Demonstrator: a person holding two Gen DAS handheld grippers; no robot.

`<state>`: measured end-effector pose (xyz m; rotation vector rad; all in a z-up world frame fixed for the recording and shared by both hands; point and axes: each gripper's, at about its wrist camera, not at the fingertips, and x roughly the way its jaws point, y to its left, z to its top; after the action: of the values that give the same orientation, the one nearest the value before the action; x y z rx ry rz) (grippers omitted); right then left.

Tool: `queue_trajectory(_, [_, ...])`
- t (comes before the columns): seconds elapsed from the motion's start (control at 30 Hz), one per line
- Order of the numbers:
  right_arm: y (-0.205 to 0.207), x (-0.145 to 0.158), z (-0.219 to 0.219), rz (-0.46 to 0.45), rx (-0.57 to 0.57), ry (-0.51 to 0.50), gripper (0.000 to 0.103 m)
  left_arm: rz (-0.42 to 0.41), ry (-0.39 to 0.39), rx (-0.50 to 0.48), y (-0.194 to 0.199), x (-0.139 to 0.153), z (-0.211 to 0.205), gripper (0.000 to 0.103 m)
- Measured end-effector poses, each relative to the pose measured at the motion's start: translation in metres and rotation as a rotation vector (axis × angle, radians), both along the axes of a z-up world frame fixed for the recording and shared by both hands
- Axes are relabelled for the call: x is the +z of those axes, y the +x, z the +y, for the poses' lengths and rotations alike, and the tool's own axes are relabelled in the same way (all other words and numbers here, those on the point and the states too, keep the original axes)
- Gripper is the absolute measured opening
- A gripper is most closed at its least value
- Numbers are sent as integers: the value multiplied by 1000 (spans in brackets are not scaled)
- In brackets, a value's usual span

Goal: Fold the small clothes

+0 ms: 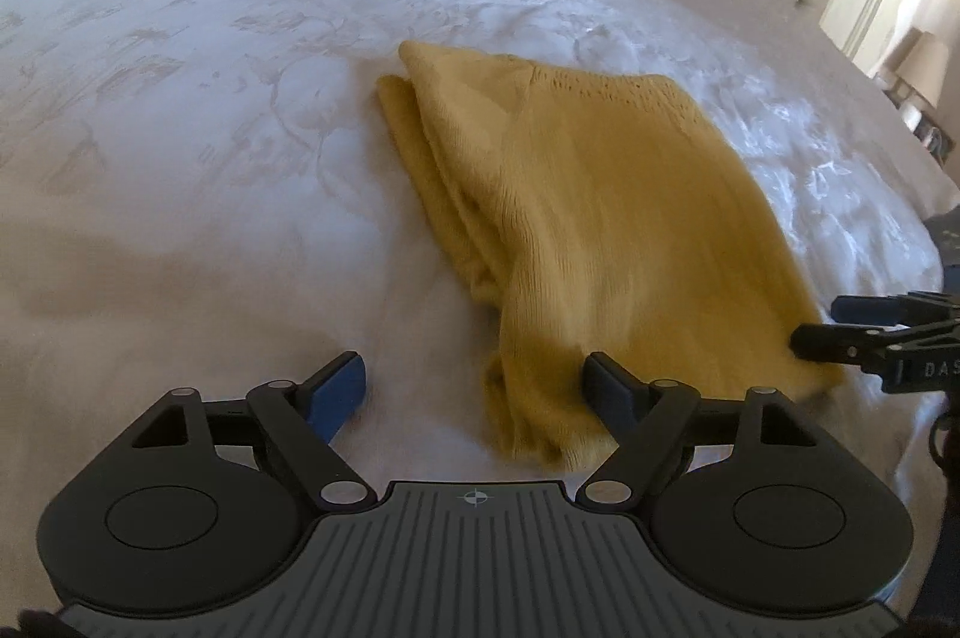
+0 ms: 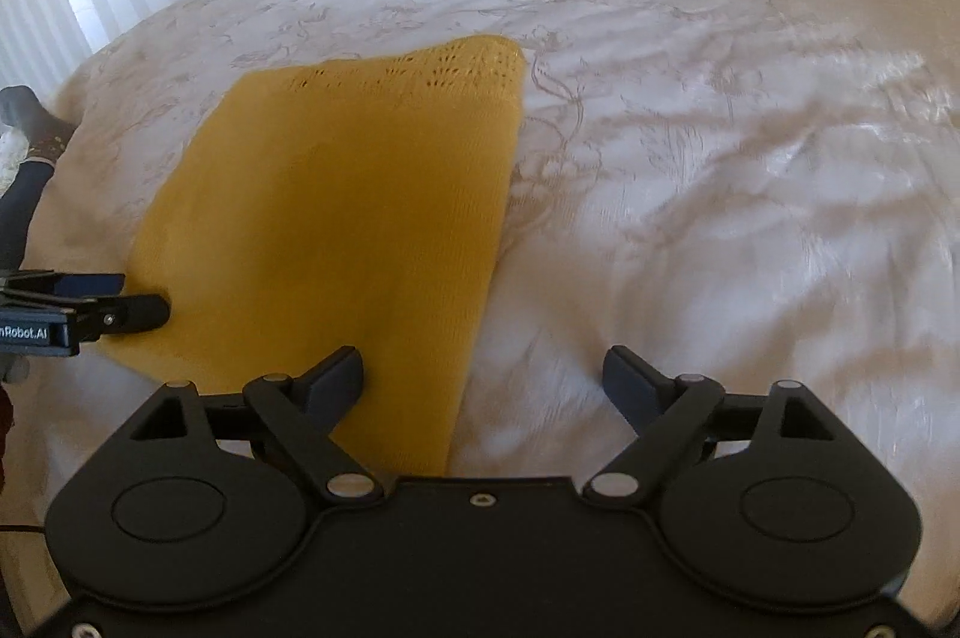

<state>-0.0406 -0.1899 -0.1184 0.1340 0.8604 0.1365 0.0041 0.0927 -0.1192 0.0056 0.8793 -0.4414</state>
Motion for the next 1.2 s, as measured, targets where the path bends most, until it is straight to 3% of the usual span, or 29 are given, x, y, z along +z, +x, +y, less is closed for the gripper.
queue_trajectory(0.17, [-10,0,5,4,-9,-11,91,-1,5,17,-16,2,10,79])
queue_trajectory(0.27, [-20,9,5,-40,-33,4,95,-12,-3,31,-25,9,13,79])
queue_trajectory(0.33, [-27,16,5,-83,-49,16,102,-43,-12,40,-30,18,12,79])
queue_trajectory(0.47, [-37,31,11,-155,-80,20,102,-109,-29,50,-42,33,7,79])
queue_trajectory(0.67, [-44,44,21,-185,-119,-11,102,-173,-17,56,-56,55,-12,80])
queue_trajectory(0.73, [-45,46,22,-186,-140,-19,102,-167,-21,24,-57,58,-17,86])
queue_trajectory(0.77, [-46,47,22,-185,-148,-16,102,-161,-37,2,-58,59,-19,99])
queue_trajectory(0.8, [-46,47,21,-184,-152,-10,102,-160,-47,-2,-59,60,-20,103])
queue_trajectory(0.93, [-49,51,19,-189,-169,13,102,-174,-31,-5,-63,60,-28,103])
queue_trajectory(1.2, [-55,56,19,-188,-192,36,102,-124,-18,7,-62,56,-29,103])
